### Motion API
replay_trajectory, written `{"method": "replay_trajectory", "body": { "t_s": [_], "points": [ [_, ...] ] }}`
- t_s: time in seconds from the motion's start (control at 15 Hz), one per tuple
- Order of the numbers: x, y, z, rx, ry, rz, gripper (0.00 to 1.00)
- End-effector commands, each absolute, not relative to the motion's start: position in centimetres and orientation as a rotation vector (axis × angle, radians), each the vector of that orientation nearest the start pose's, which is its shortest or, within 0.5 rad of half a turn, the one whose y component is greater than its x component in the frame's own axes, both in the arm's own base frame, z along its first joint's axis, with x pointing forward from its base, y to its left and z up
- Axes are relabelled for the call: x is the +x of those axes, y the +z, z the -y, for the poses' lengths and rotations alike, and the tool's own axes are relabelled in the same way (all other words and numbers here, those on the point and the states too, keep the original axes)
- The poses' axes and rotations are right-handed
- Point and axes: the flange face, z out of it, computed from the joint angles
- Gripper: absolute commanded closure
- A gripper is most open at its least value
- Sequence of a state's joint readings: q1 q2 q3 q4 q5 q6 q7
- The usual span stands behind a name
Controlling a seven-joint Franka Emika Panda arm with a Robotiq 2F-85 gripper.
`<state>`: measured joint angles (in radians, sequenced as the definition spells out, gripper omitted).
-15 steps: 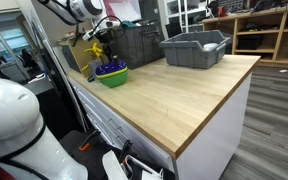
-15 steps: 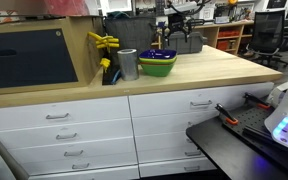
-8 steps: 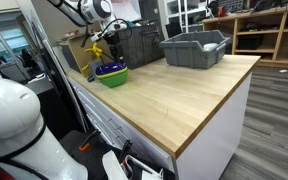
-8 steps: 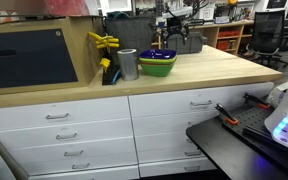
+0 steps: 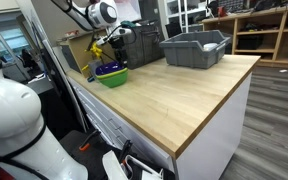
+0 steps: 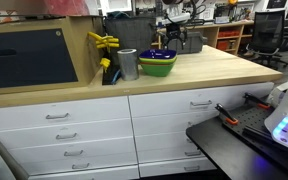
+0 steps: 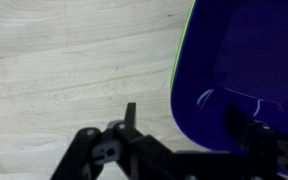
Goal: Isolate the blue and then the yellow bowl from the stack and place them on the table
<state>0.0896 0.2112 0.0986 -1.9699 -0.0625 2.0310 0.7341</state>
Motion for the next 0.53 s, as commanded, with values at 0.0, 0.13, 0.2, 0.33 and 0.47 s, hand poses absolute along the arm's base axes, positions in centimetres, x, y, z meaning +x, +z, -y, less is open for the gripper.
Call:
{"method": "replay_trajectory", "body": {
  "t_s": [0.0,0.13,0.2,0.33,0.47],
  "points": [
    [58.32,35.01,-10.41,-3.135,0.175,-0.815,0.42],
    [58.59,34.68,-10.39,-3.134,0.181,-0.817,0.58],
    [58.65,34.56,-10.43,-3.135,0.188,-0.816,0.66],
    [58.66,34.55,-10.73,-3.134,0.198,-0.809,0.80],
    [58.56,34.94,-11.39,-3.135,0.210,-0.775,0.95]
  ]
}}
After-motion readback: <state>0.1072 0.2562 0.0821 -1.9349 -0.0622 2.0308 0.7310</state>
